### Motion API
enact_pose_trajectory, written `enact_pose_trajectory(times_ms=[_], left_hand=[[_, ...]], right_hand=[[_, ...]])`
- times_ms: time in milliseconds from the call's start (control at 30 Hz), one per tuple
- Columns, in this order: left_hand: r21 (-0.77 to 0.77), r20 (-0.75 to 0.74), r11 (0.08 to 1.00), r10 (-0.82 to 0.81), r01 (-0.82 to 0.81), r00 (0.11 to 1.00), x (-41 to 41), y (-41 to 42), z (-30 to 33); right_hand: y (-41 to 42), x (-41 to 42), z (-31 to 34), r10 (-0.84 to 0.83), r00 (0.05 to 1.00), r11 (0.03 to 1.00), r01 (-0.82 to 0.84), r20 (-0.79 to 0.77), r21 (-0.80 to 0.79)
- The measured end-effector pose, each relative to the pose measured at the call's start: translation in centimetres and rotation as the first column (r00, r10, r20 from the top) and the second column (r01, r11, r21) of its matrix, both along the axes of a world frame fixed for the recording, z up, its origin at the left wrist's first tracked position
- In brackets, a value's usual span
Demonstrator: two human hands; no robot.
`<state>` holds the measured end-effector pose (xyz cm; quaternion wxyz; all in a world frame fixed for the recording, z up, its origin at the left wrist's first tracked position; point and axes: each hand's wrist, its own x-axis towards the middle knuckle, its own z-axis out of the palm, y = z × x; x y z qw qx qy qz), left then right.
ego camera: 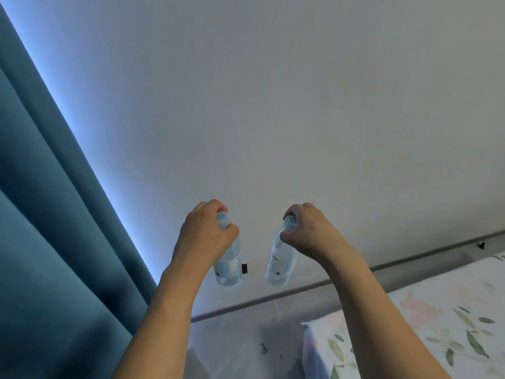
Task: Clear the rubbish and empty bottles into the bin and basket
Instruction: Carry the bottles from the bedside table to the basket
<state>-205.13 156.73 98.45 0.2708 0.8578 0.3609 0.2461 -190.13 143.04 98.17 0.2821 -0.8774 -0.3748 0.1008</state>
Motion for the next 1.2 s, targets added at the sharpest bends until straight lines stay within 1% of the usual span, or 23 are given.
enact_pose_trajectory(times_ms=[67, 200, 300, 433, 533, 667, 767, 900, 1033, 1100, 1200], left_hand=[[0.004, 0.009, 1.0, -0.003, 0.003, 1.0, 2.0, 2.0, 0.2], [0.005, -0.029, 0.999, -0.038, 0.038, 0.999, 6.0, 5.6, 1.0], [0.017, 0.004, 0.997, -0.07, 0.07, 0.998, 9.0, 8.0, 1.4], [0.022, 0.012, 0.986, -0.164, 0.164, 0.986, 12.9, 10.9, 1.7], [0.052, 0.019, 0.964, -0.263, 0.262, 0.965, 16.6, 12.7, 1.7], [0.065, -0.028, 0.891, -0.448, 0.449, 0.894, 21.7, 13.5, 1.8], [0.066, -0.02, 0.834, -0.549, 0.549, 0.836, 26.0, 13.2, 1.9], [0.038, -0.003, 0.74, -0.672, 0.671, 0.741, 31.4, 10.5, 1.7], [0.014, -0.006, 0.657, -0.754, 0.754, 0.657, 36.3, 6.8, 1.5], [0.019, -0.008, 0.614, -0.789, 0.789, 0.614, 38.9, 5.1, 1.7], [0.019, -0.035, 0.555, -0.831, 0.832, 0.555, 42.4, 2.9, 2.3]], right_hand=[[2.2, 2.0, 0.1, -0.001, 1.0, 1.0, 0.001, -0.011, -0.005], [6.1, 6.1, 0.5, -0.017, 0.999, 1.0, 0.017, -0.028, -0.015], [8.7, 9.0, 0.7, -0.045, 0.999, 0.999, 0.045, -0.025, -0.014], [10.9, 12.1, 1.0, -0.083, 0.996, 0.996, 0.081, -0.039, -0.043], [11.6, 14.5, 1.1, -0.15, 0.988, 0.988, 0.148, -0.032, -0.041], [10.4, 17.2, 1.3, -0.303, 0.952, 0.953, 0.302, -0.046, -0.039], [8.1, 18.8, 1.2, -0.445, 0.895, 0.895, 0.443, -0.034, -0.048], [4.0, 20.4, 0.9, -0.591, 0.806, 0.806, 0.587, -0.029, -0.076], [-0.2, 22.8, 0.7, -0.683, 0.73, 0.727, 0.68, -0.005, -0.092], [-1.9, 24.4, 0.6, -0.712, 0.702, 0.7, 0.71, 0.006, -0.072], [-3.6, 26.6, 0.5, -0.754, 0.657, 0.656, 0.753, -0.013, -0.057]])
